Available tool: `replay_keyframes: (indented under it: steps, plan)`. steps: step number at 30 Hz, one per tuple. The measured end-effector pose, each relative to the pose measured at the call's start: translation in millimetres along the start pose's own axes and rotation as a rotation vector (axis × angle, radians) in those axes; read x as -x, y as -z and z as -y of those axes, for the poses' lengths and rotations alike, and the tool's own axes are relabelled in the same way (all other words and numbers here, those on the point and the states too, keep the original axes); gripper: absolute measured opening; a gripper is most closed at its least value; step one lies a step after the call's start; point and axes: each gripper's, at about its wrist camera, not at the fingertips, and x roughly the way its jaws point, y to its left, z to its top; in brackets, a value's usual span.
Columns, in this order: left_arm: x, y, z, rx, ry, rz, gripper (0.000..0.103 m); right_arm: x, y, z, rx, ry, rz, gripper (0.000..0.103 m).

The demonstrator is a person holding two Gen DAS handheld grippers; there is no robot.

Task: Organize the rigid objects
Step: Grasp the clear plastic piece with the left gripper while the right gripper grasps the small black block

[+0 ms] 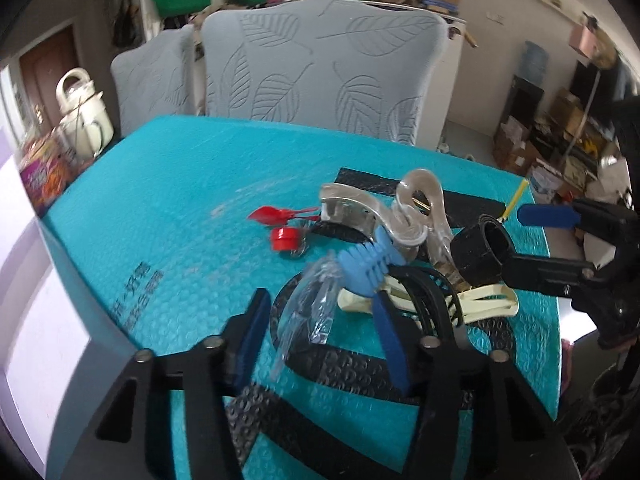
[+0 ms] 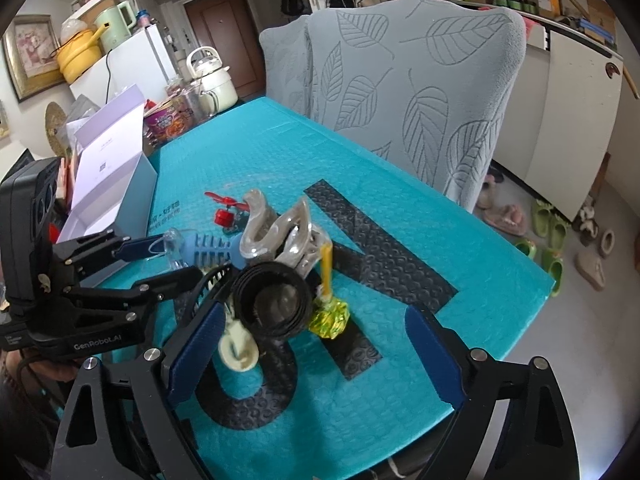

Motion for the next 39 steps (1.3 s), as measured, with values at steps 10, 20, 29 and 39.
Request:
replay_keyframes:
  steps: [10, 20, 29, 39]
  plan:
    - [7.9, 11.6, -9.5, 0.058, 0.000, -0.031, 0.026, 1.6, 4.5, -1.3, 0.017, 0.005, 0.000, 0.093]
    - [38.1, 25.8, -16.7, 0.161, -0.008, -0.011, 0.026, 0.6, 20.4, -3.6, 0.000, -0.049, -0.045, 0.080]
    - [47.1, 34.7, -11.6, 0.196, -0.009, -0.003, 0.026, 2.5, 37.4, -11.4, 0.066, -0.062, -0.022, 0.052]
    - [60.2, 45.4, -12.0, 0.243, -0.051, 0.009, 0.024, 3.0, 39.1, -10.5, 0.064, -0.085, 0.015, 0.025]
